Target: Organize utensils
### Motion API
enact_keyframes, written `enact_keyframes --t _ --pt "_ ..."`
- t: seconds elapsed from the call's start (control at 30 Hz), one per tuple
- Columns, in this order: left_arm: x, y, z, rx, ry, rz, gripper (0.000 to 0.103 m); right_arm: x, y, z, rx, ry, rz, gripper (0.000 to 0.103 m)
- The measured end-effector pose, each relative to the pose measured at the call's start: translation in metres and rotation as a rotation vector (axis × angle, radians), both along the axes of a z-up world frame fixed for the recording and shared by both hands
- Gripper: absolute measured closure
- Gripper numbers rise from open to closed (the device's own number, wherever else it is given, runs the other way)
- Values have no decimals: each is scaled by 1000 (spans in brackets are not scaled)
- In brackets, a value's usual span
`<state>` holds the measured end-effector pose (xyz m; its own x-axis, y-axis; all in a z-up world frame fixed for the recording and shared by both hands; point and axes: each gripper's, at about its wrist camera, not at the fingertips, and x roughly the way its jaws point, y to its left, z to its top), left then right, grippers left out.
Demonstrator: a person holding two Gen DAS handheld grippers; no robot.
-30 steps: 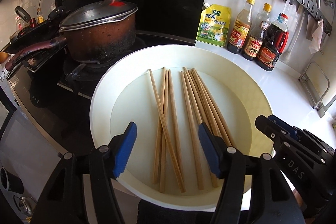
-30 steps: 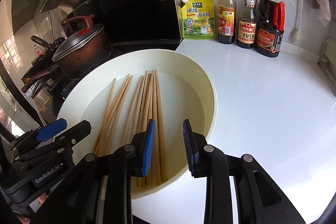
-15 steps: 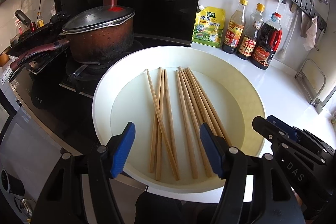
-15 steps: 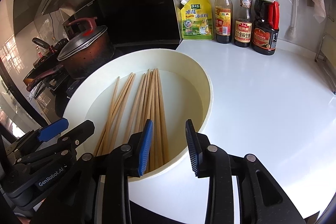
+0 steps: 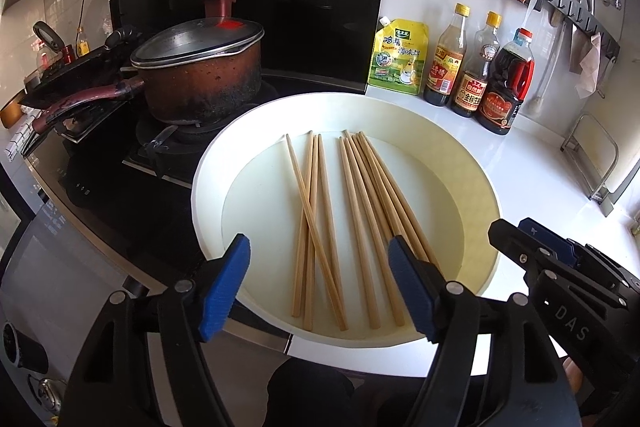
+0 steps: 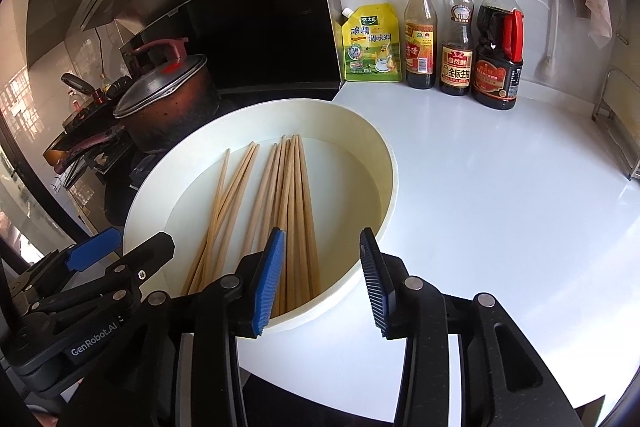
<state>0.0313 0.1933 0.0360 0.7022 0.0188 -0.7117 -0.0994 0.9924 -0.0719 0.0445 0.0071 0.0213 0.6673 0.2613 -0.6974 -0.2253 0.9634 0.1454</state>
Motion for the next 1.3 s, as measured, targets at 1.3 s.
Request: enact_keyframes --t 1.3 --pt "-10 5 4 45 -10 70 6 -11 -2 2 -7 -19 -9 56"
